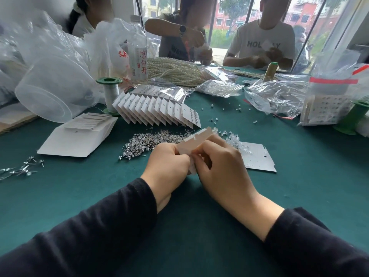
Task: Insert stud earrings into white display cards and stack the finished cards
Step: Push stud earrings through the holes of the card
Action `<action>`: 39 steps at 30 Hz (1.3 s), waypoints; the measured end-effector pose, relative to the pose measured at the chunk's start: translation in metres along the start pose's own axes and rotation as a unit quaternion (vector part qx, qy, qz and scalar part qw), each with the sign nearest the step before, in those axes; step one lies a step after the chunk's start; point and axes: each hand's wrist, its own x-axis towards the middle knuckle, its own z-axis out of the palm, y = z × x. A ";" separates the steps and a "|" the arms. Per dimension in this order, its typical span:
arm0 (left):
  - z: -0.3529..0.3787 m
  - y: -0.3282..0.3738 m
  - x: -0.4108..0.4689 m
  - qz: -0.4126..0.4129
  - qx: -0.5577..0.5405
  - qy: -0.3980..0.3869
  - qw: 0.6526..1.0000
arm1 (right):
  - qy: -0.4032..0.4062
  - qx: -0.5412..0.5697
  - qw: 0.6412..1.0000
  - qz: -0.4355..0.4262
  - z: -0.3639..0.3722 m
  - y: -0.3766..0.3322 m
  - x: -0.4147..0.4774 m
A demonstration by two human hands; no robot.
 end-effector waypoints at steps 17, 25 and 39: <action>0.002 0.001 -0.005 0.040 0.034 0.014 0.999 | 0.006 -0.018 1.000 -0.017 0.001 -0.002 -0.001; -0.013 0.022 0.003 0.107 -0.012 -0.093 0.990 | 0.145 0.007 0.989 0.002 -0.022 0.008 0.007; -0.048 0.006 0.026 0.205 0.402 0.084 0.888 | 0.092 0.461 0.843 0.264 -0.049 0.015 0.021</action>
